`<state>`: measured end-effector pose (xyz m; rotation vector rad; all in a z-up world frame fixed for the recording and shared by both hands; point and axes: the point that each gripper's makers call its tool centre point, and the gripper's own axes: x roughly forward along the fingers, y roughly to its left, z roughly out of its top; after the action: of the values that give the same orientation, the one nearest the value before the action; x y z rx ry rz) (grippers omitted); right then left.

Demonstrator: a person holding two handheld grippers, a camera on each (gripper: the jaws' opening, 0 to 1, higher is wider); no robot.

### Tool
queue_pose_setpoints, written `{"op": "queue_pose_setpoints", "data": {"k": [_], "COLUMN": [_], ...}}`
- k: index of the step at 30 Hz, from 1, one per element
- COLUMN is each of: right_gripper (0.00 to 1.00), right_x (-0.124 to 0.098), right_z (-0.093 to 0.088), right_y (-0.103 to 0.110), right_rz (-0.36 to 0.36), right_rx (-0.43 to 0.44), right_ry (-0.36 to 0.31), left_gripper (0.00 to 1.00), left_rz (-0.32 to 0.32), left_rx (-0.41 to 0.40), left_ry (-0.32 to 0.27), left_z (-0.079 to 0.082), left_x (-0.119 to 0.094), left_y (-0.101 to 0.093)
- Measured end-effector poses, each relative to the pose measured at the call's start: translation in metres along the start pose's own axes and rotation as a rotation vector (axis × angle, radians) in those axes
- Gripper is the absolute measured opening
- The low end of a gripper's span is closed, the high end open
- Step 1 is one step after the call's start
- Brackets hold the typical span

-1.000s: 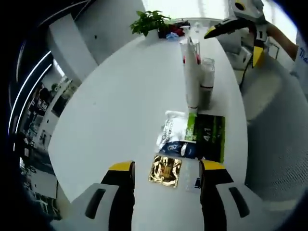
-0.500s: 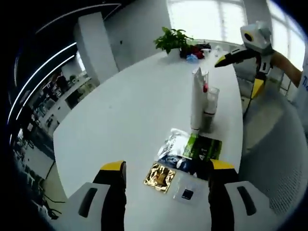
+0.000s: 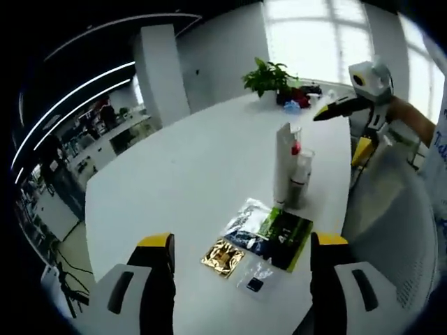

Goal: Arrange the skincare products in the storage area until every visible bottle or jar stands upright without overlapping.

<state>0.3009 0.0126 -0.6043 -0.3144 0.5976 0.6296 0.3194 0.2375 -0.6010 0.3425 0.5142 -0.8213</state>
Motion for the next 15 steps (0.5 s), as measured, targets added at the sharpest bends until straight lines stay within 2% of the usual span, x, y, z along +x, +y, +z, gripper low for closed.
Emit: {"op": "queue_pose_setpoints", "data": {"k": [9,15], "right_gripper": [1.00,1.00], "right_x": [0.000,0.000], "right_z": [0.001,-0.002], "right_y": [0.000,0.002], "right_rz": [-0.003,0.001], "right_rx": [0.002,0.004], "right_ry": [-0.008,-0.004], "left_gripper": [0.84,0.89], "left_rz": [0.019,0.046], "left_rx": [-0.051,-0.100], "left_ry": [-0.032,-0.056], "left_z": [-0.006,-0.010], "left_x": [-0.010,-0.017], "left_y": [-0.011,-0.011]}}
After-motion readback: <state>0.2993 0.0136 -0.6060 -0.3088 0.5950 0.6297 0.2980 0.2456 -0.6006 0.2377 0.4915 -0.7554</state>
